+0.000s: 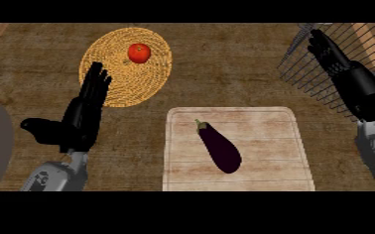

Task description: Pick the eggplant from the cutting board and place it in the basket

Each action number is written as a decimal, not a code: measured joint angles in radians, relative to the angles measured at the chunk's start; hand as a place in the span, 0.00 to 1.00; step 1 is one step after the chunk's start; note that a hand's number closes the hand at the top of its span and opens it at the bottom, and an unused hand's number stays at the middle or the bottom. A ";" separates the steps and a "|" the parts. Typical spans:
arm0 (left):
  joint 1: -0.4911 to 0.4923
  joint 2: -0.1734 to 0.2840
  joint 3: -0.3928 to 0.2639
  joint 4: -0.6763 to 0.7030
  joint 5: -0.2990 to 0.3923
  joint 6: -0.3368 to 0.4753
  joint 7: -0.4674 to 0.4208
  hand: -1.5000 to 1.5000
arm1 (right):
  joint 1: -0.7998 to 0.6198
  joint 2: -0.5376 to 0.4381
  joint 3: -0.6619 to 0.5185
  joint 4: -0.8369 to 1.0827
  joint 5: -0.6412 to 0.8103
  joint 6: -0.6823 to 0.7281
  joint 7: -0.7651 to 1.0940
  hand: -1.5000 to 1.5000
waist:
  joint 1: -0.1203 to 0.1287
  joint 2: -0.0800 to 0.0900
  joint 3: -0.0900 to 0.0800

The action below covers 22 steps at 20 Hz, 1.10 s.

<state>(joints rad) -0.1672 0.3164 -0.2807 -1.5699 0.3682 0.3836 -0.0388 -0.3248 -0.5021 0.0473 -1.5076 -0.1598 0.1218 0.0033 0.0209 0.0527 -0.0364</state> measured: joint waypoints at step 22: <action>-0.055 0.196 0.094 0.206 0.017 -0.174 0.175 0.50 | -0.378 0.446 0.579 -0.094 0.092 0.426 0.013 0.00 | -0.005 -0.054 0.035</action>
<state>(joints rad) -0.2218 0.5124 -0.1867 -1.3641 0.3853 0.2095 0.1364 -0.7028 -0.0559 0.6265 -1.6017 -0.0676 0.5478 0.0159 0.0158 -0.0015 -0.0011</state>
